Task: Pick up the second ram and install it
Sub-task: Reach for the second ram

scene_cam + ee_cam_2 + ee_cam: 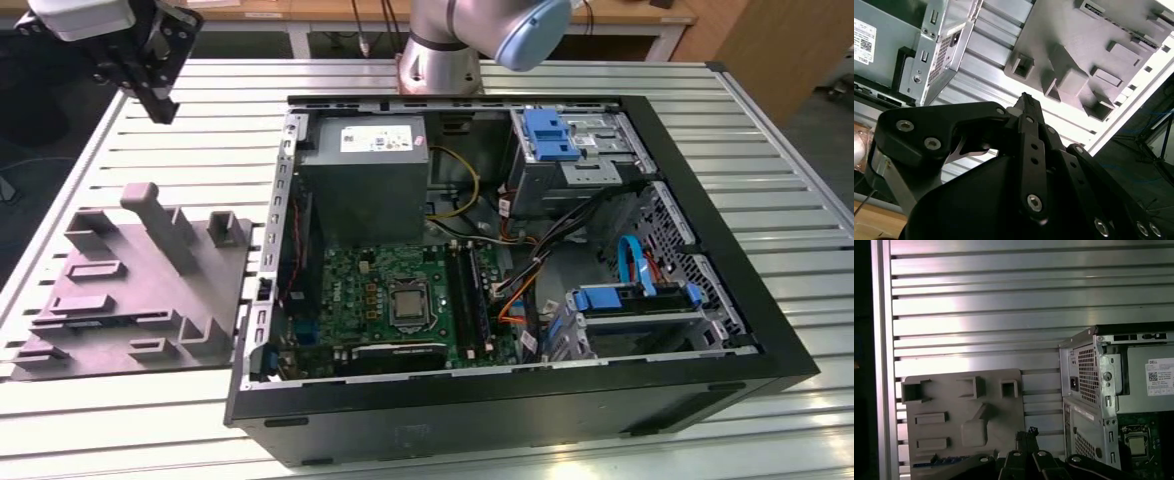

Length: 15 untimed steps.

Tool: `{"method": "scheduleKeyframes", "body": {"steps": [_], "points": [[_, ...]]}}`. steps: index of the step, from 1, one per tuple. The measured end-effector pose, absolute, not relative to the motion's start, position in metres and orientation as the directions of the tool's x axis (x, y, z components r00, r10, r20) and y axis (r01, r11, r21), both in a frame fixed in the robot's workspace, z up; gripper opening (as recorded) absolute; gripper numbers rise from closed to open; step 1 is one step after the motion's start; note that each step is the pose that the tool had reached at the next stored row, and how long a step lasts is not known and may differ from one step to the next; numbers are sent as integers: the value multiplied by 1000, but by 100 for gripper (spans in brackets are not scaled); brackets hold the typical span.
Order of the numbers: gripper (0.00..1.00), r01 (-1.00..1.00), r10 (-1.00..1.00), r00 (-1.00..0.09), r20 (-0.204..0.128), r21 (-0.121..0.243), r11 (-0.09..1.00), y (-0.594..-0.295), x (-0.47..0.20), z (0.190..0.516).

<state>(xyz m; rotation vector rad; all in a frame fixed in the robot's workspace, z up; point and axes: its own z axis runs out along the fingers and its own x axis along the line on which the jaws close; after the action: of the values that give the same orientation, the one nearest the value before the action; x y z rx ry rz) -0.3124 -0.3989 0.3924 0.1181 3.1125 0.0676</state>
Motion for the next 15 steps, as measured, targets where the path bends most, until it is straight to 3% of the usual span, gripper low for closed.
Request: {"method": "scheduleKeyframes", "body": {"steps": [15], "points": [[10, 75, 76, -997, -24, 44, 996, -399, -348, 392]]}}
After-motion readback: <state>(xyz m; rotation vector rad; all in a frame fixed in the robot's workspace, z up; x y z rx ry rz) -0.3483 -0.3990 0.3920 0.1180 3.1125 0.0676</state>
